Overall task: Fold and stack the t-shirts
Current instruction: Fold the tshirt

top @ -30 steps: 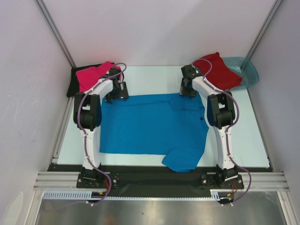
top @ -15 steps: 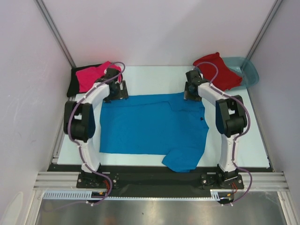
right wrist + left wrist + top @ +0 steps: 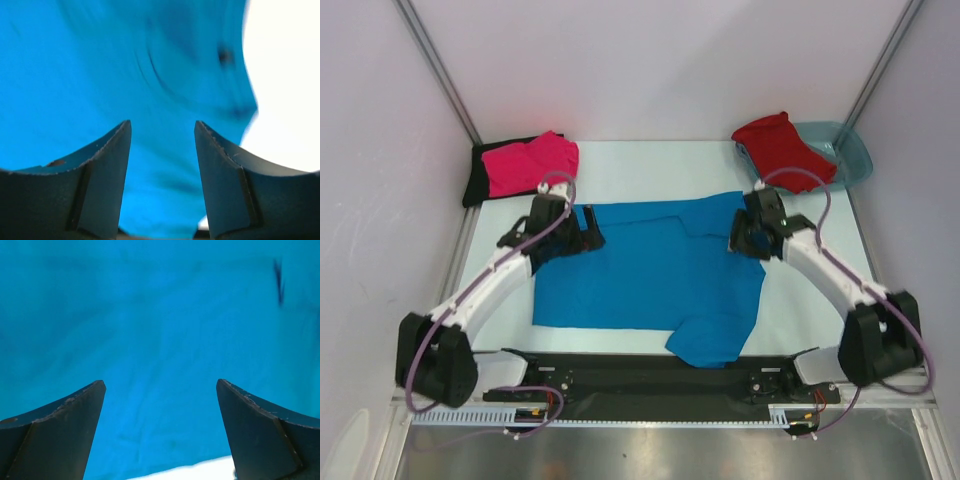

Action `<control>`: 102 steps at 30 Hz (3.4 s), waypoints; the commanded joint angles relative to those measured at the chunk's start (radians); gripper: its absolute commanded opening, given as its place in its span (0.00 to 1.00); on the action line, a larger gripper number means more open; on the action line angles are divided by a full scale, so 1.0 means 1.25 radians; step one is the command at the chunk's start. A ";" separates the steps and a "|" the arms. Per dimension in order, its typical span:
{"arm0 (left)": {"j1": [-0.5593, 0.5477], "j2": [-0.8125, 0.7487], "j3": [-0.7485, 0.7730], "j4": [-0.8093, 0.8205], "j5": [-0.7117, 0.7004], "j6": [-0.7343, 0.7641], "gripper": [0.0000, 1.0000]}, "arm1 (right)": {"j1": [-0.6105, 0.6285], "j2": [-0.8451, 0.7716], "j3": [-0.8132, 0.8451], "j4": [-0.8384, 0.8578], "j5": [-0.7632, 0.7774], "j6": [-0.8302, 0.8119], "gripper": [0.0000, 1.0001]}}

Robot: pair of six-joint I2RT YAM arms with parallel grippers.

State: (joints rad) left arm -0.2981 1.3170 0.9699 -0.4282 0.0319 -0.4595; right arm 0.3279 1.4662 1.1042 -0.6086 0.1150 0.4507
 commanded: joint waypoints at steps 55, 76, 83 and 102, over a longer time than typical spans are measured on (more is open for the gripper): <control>-0.211 -0.338 -0.365 -0.197 -0.369 -0.289 1.00 | 0.680 -0.354 -0.557 -0.096 0.225 0.797 0.13; -0.232 -0.298 -0.340 -0.150 -0.318 -0.246 1.00 | 0.569 -0.422 -0.394 -0.189 0.314 0.631 0.02; -0.244 -0.261 -0.319 -0.125 -0.307 -0.226 1.00 | 0.443 -0.378 -0.359 -0.111 0.293 0.495 0.04; -0.251 -0.106 -0.276 -0.049 -0.272 -0.182 1.00 | 0.284 -0.139 -0.186 0.062 0.154 0.210 0.05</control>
State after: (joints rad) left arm -0.6025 1.1751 0.5797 -0.5259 -0.3172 -0.7120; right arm 0.6880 1.2606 0.8124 -0.5884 0.3389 0.7815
